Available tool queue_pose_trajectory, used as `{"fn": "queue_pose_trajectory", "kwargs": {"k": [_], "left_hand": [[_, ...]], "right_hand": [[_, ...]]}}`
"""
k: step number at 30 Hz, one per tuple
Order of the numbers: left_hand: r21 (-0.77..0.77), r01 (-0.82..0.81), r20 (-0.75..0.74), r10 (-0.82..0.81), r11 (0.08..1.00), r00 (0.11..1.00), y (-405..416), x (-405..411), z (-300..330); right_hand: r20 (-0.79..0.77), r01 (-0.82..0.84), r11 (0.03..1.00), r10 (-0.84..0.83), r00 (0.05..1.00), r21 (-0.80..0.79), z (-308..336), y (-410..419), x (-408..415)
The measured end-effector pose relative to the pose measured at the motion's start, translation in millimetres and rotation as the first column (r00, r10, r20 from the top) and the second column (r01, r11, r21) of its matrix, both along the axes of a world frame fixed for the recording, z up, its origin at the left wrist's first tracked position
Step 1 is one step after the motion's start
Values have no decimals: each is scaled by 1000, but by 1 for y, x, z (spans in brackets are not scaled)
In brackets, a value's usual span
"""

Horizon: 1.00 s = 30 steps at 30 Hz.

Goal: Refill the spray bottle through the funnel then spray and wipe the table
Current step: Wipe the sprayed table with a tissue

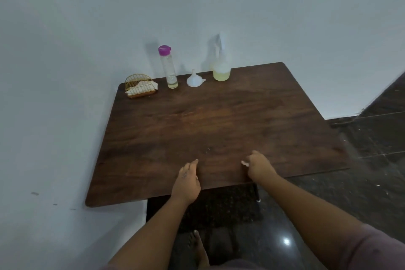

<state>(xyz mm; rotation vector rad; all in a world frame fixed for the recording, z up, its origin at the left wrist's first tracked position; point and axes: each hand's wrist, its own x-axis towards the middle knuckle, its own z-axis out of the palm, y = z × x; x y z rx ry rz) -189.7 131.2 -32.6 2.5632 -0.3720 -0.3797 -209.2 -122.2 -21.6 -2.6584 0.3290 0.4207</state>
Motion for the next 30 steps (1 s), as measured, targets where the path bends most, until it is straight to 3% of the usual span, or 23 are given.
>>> {"fn": "queue_pose_trajectory", "kwargs": {"k": [2, 5, 8, 9, 12, 14, 17, 22, 25, 27, 30], "left_hand": [[-19, 12, 3, -12, 1000, 1000, -21, -13, 2], [-23, -8, 19, 8, 1000, 1000, -42, -29, 3], [2, -37, 31, 37, 999, 999, -44, -36, 3], [14, -45, 38, 45, 999, 998, -42, -36, 3], [38, -92, 58, 89, 995, 994, -30, -27, 5], [41, -137, 61, 134, 990, 989, -22, -17, 6], [37, -180, 59, 178, 983, 982, -14, -2, 8], [49, -187, 56, 184, 981, 981, -3, 13, 2], [59, -187, 50, 184, 981, 982, 2, 19, -2], [65, -188, 39, 186, 980, 982, 5, 23, -4], [75, -191, 17, 190, 979, 982, 9, 28, -7]], "right_hand": [[15, 247, 964, -250, 968, 99, 5, -21, -13], [-104, 499, 822, -491, 865, 275, 12, -32, -20], [-250, 601, 573, -574, 780, 557, 16, -27, -16], [-247, 588, 551, -571, 783, 592, 15, -24, -13], [-235, 542, 586, -518, 822, 602, 12, -9, 1], [-161, 468, 685, -464, 871, 558, 16, 1, 11], [-16, 267, 882, -283, 959, 388, 16, 16, 37], [116, 67, 983, -87, 989, 172, 11, 41, 85], [129, -72, 997, 72, 989, -1, 10, 58, 104], [56, -191, 979, 195, 979, -71, 7, 73, 109], [-22, -446, 882, 448, 894, -150, -3, 96, 93]]}}
